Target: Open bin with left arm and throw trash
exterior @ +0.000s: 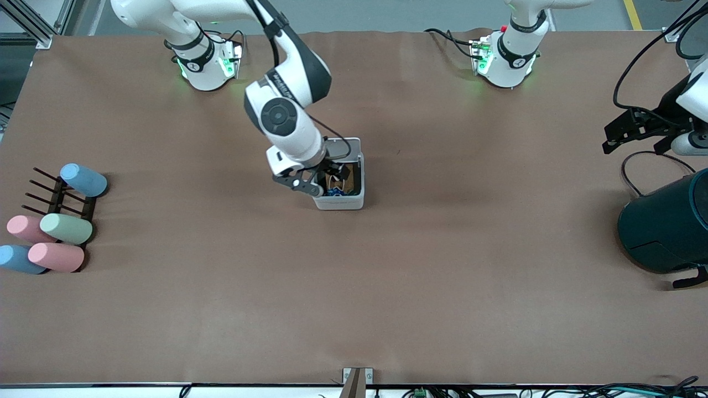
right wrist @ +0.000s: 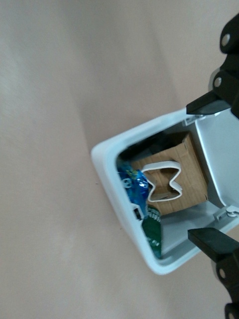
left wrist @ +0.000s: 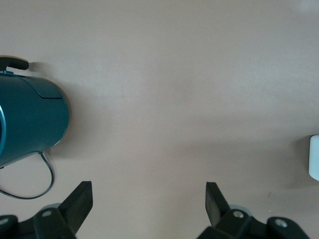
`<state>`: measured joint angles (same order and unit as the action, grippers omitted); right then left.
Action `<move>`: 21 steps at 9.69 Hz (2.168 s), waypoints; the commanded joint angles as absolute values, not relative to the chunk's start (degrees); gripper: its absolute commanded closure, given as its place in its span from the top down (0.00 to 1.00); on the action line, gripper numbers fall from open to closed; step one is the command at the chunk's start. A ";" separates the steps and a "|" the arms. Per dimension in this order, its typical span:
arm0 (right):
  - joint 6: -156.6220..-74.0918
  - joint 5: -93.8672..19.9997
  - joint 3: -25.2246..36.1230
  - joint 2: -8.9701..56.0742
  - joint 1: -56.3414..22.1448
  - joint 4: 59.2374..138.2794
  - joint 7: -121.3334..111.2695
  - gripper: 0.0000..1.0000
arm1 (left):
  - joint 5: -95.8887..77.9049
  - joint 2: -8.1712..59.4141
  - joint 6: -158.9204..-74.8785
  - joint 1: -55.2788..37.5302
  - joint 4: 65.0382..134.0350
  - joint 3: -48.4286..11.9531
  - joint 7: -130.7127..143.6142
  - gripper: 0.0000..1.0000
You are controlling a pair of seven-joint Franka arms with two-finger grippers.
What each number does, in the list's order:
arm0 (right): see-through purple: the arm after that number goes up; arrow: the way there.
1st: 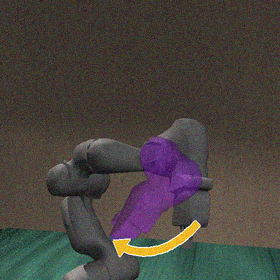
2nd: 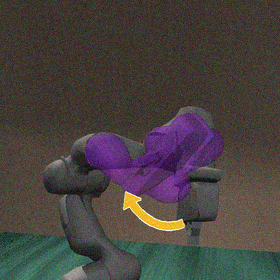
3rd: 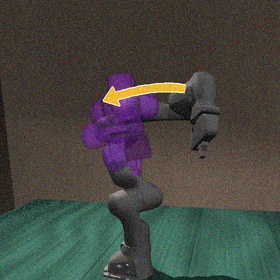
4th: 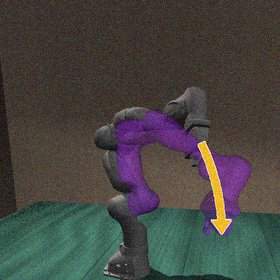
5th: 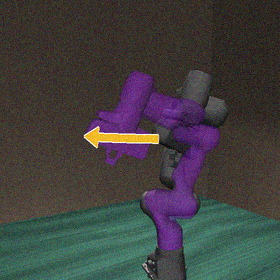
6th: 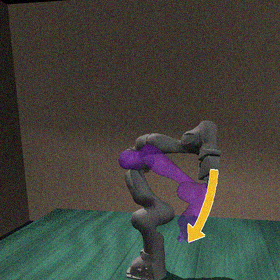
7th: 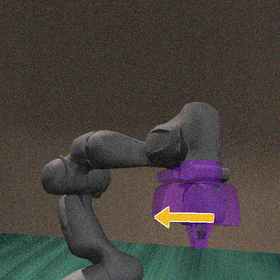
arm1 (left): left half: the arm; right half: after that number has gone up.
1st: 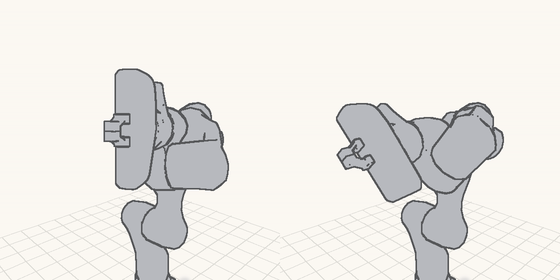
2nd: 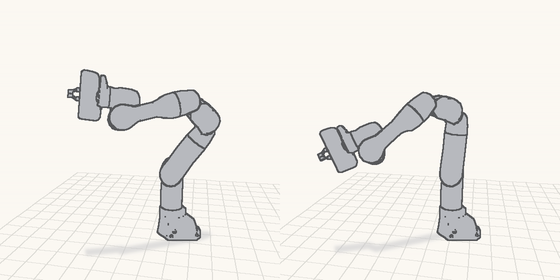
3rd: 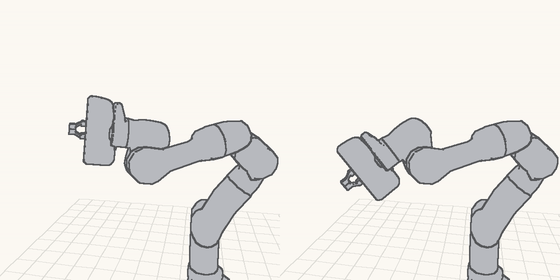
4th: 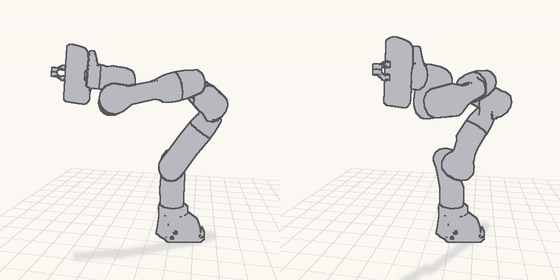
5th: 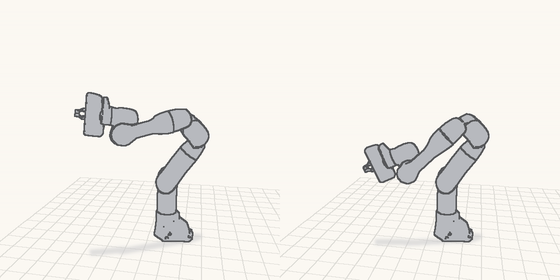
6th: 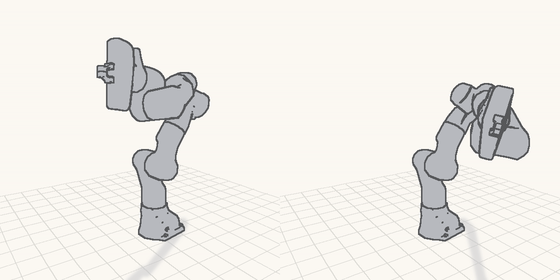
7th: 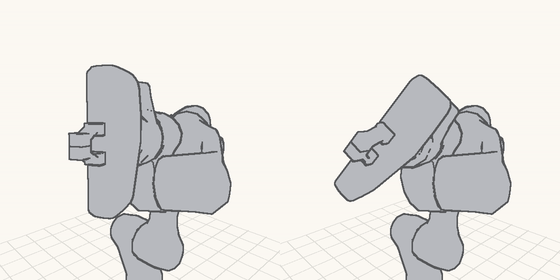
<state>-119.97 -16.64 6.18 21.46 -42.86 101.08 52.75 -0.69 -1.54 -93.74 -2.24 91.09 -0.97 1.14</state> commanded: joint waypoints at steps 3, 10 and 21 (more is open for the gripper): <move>-100.06 -15.13 5.89 7.76 -27.20 98.88 40.56 1.00 | -1.06 0.09 -93.60 -2.55 88.59 -0.88 1.41 1.00; -82.36 -2.12 5.80 -10.43 -6.86 99.75 8.63 1.00 | -1.41 0.18 -93.52 -2.37 88.59 -0.88 2.89 1.00; -79.89 0.35 5.89 -5.89 -3.78 88.86 -2.91 1.00 | -0.79 0.97 -93.52 -2.28 88.51 -0.88 2.47 1.00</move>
